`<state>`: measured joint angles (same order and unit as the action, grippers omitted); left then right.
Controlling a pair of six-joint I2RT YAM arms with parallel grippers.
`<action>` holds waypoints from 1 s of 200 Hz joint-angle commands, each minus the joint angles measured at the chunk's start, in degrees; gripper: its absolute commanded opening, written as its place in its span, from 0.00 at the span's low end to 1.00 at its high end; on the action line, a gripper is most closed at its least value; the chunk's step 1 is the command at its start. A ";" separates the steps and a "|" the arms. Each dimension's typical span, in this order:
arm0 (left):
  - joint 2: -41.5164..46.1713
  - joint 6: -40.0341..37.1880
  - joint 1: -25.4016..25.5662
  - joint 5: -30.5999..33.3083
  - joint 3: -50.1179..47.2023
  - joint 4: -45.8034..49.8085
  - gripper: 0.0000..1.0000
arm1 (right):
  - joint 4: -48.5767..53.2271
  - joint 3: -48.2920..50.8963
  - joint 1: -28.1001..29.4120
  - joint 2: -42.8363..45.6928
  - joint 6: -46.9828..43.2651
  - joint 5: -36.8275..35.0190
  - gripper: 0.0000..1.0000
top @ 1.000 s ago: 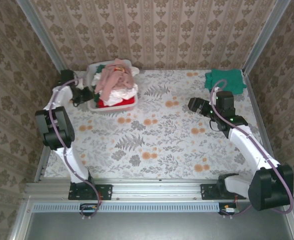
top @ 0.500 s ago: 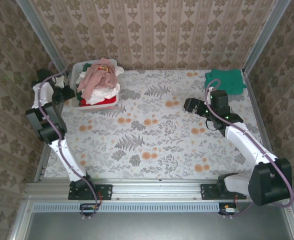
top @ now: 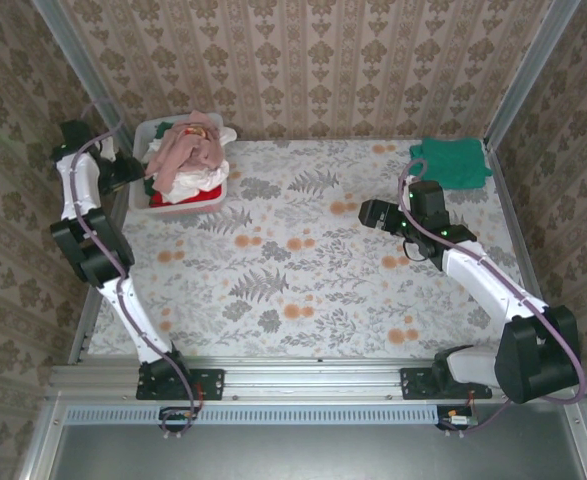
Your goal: Fold and stack the t-shirts
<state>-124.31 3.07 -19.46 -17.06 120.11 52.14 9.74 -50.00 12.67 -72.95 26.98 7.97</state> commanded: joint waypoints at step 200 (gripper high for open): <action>3.33 3.65 25.25 11.16 -1.70 -9.10 0.45 | -2.80 5.98 3.03 5.22 1.26 2.59 1.00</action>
<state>-123.17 6.48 5.21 -6.96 115.63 41.15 7.53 -44.51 15.42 -68.40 27.70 10.37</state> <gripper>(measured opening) 0.386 0.999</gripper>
